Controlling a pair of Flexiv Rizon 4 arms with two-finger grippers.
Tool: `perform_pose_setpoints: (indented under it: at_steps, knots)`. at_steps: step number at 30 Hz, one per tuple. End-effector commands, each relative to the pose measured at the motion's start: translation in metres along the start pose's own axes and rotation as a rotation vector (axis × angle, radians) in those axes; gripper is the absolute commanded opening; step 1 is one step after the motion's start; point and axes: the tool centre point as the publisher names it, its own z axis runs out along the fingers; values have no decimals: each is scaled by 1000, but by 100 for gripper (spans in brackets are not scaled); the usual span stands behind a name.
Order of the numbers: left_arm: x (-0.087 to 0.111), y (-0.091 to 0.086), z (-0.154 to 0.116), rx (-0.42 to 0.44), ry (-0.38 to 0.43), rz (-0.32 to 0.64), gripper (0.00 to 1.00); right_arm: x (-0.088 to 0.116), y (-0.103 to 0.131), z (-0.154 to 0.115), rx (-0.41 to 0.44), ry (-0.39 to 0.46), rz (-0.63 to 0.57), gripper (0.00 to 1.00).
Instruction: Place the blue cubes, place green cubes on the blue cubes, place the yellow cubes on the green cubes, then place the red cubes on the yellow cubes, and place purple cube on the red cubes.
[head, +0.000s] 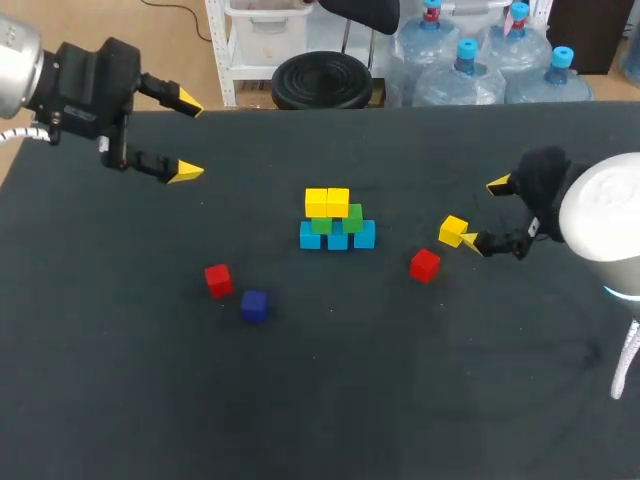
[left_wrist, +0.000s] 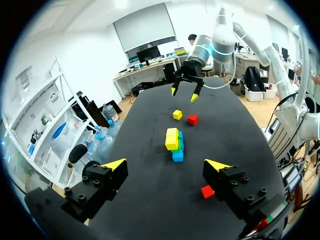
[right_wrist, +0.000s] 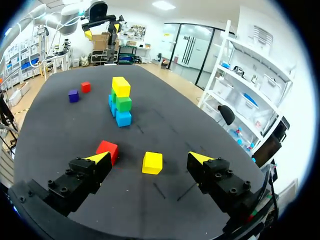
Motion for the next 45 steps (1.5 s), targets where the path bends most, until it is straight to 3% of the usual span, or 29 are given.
perform_pose_setpoints:
  at_steps: [1, 27, 36, 45]
  knots:
    - [1, -1, -1, -3, -5, 4, 100, 7, -9, 23, -16, -9, 1, 100]
    - [1, -1, -1, -3, -5, 4, 100, 36, -4, 60, 7, 24, 76, 99]
    - [1, -1, -1, -3, -5, 4, 100, 39, -9, 63, 24, 26, 96, 85]
    - [1, -1, -1, -3, -5, 4, 100, 34, -8, 61, 19, 21, 100, 94]
